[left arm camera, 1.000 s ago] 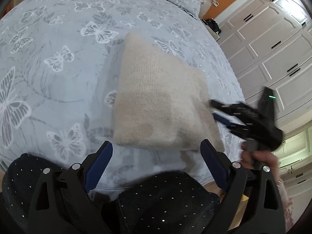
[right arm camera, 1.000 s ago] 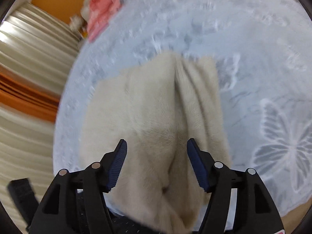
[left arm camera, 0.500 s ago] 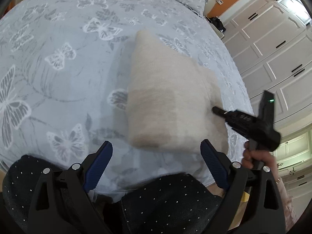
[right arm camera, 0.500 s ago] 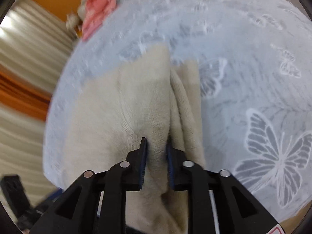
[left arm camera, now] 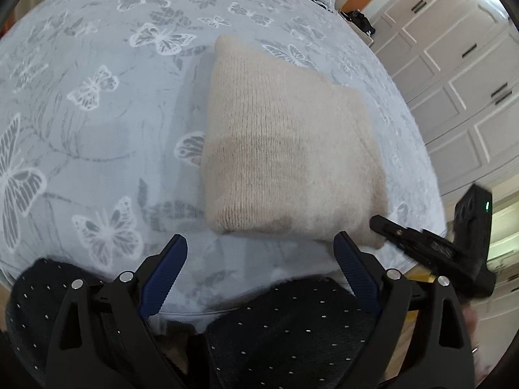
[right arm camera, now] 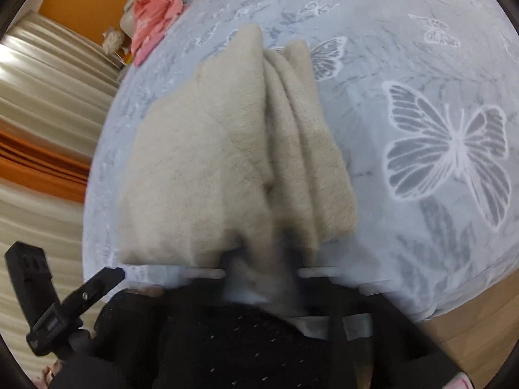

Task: Fold small clothes

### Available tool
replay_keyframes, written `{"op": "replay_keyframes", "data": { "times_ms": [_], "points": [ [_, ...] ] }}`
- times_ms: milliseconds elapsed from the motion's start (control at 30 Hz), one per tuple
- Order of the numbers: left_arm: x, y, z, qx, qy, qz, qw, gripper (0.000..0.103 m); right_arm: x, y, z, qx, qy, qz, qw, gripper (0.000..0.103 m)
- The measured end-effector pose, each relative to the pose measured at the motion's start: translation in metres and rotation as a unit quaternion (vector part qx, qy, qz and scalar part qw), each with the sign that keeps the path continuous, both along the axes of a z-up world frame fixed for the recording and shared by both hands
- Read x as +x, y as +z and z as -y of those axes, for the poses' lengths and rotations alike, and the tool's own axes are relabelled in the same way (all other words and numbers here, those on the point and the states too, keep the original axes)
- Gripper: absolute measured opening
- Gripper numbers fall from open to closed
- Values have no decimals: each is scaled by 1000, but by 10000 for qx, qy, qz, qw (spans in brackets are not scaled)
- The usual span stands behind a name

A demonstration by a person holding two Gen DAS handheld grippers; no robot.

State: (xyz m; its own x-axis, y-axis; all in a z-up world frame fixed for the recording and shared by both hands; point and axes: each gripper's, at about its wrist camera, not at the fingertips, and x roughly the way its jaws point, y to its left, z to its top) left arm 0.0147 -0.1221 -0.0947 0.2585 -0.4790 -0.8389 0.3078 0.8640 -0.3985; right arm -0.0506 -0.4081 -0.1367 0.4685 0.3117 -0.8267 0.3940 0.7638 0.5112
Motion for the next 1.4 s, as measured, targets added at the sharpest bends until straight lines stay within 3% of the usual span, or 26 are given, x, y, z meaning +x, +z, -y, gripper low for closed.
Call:
{"op": "replay_keyframes", "data": {
  "times_ms": [133,233,267,333,467,633,767,900,1133,1200,1300,1400],
  "points": [
    [-1,1,-1,288,-42,184,9994,89,0,41,14,-661,-118,478,9966,10],
    [1,-4,-5,298,57,85,9995,89,6,20,19,-838,118,84,9964,10],
    [2,-6,-4,303,87,47,9995,89,10,-5,17,-820,280,-261,9959,11],
    [2,-7,-2,298,118,-38,9995,89,10,-23,16,-756,277,-324,9962,12],
    [-2,-1,4,417,-33,78,9991,89,7,-4,17,-496,-21,-159,9986,24],
    [-1,0,10,565,-154,110,9982,89,-3,24,18,-547,-323,89,9979,39],
    [0,-1,10,557,-78,39,9984,89,-1,35,20,-311,-373,297,9984,40],
    [1,-3,10,673,-111,84,9976,89,9,36,8,-547,-165,177,9982,40],
    [3,-12,5,1406,-50,264,9897,89,1,17,9,-527,-374,-189,9977,53],
    [6,-19,2,1691,-24,241,9853,89,-3,10,12,-357,-496,-271,9978,57],
    [4,-26,4,1770,-189,238,9837,89,-4,-2,13,130,-649,-374,9971,60],
    [-3,-30,16,1944,-503,476,9785,89,2,-7,10,247,-649,-462,9965,58]
  ]
}}
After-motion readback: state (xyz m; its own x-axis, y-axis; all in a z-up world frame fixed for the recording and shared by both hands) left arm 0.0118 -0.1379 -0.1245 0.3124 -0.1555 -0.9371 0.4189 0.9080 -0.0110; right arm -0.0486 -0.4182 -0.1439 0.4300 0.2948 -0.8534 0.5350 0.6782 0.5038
